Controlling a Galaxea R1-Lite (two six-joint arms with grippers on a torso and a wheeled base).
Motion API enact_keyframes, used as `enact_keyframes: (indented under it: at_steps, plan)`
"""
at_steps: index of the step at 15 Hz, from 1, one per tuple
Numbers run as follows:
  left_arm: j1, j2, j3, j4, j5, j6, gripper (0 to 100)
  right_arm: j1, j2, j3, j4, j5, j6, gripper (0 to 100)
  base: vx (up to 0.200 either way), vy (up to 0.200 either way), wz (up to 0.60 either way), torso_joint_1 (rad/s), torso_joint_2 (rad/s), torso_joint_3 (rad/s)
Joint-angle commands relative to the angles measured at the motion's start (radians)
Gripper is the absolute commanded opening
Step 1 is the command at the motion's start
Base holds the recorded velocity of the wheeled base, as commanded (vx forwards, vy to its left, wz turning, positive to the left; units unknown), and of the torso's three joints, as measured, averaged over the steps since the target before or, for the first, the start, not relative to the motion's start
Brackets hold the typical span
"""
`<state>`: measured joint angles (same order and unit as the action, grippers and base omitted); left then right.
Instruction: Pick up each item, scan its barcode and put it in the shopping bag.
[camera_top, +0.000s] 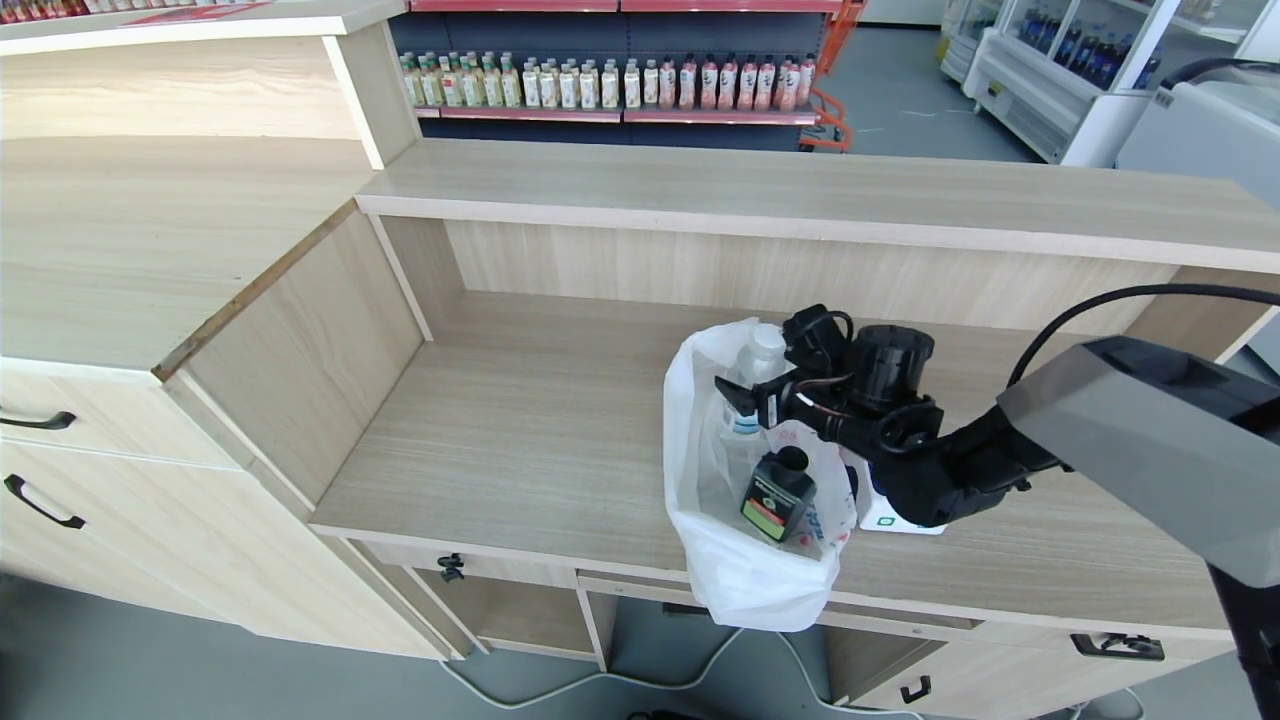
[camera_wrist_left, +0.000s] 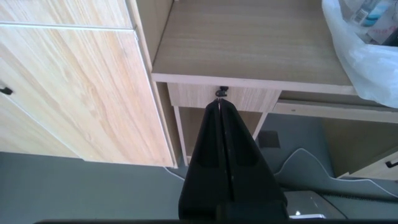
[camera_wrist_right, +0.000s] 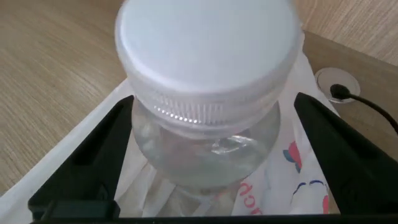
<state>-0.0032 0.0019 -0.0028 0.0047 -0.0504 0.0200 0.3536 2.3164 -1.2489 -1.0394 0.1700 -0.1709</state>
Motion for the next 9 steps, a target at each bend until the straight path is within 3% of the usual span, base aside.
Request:
enact_keyframes:
  at_steps: [1, 6, 7, 9]
  plan:
    - [0.000, 0.000, 0.000, 0.000, 0.000, 0.000, 0, -0.004, -0.098, 0.023, 0.013, 0.002, 0.036, 100, 0.000, 0.000, 0.00, 0.000, 0.00, 0.000]
    - [0.000, 0.000, 0.000, 0.000, 0.000, 0.000, 0, -0.030, -0.351, 0.192, 0.064, 0.000, 0.114, 100, 0.000, 0.000, 0.00, 0.000, 0.00, 0.000]
    - [0.000, 0.000, 0.000, 0.000, 0.000, 0.000, 0, -0.042, -0.416, 0.223, 0.101, 0.000, 0.125, 100, 0.000, 0.000, 0.00, 0.000, 0.00, 0.000]
    - [0.000, 0.000, 0.000, 0.000, 0.000, 0.000, 0, -0.101, -0.739, 0.381, 0.302, -0.012, 0.175, 100, 0.000, 0.000, 0.00, 0.000, 0.00, 0.000]
